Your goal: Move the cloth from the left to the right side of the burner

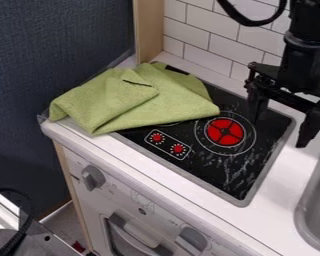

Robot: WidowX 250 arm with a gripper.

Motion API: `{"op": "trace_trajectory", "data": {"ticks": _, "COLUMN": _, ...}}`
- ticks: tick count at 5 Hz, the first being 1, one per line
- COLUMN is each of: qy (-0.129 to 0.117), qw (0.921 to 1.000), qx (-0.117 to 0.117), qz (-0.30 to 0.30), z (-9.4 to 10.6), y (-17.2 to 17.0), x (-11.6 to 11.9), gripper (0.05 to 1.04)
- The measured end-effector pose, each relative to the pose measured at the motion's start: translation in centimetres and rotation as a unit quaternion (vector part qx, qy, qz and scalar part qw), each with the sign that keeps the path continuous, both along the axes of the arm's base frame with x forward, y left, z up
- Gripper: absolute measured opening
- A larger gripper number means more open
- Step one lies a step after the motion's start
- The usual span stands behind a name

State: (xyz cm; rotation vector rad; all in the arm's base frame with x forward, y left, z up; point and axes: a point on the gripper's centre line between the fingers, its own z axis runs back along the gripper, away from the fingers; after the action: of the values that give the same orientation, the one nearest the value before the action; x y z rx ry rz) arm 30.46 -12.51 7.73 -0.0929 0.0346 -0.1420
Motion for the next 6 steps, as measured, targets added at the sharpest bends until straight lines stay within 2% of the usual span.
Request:
{"op": "trace_trajectory", "data": {"ticks": 1, "qy": 0.02, "qw": 0.9998, "qx": 0.008, "qz": 0.004, "z": -1.3, "y": 0.2, "x": -0.4, "gripper": 0.998}}
{"op": "trace_trajectory", "data": {"ticks": 2, "qy": 0.021, "qw": 0.9968, "qx": 0.026, "qz": 0.073, "z": -1.3, "y": 1.3, "x": -0.1, "gripper": 0.998}}
{"op": "trace_trajectory", "data": {"ticks": 3, "qy": 0.014, "qw": 0.9961, "qx": 0.022, "qz": 0.085, "z": -1.3, "y": 2.2, "x": 0.5, "gripper": 0.998}}
{"op": "trace_trajectory", "data": {"ticks": 4, "qy": -0.007, "qw": 0.9935, "qx": 0.011, "qz": 0.113, "z": -1.5, "y": 4.2, "x": 1.8, "gripper": 0.998}}
{"op": "trace_trajectory", "data": {"ticks": 6, "qy": -0.03, "qw": 0.9861, "qx": 0.027, "qz": 0.161, "z": -3.3, "y": 8.9, "x": 4.2, "gripper": 0.998}}
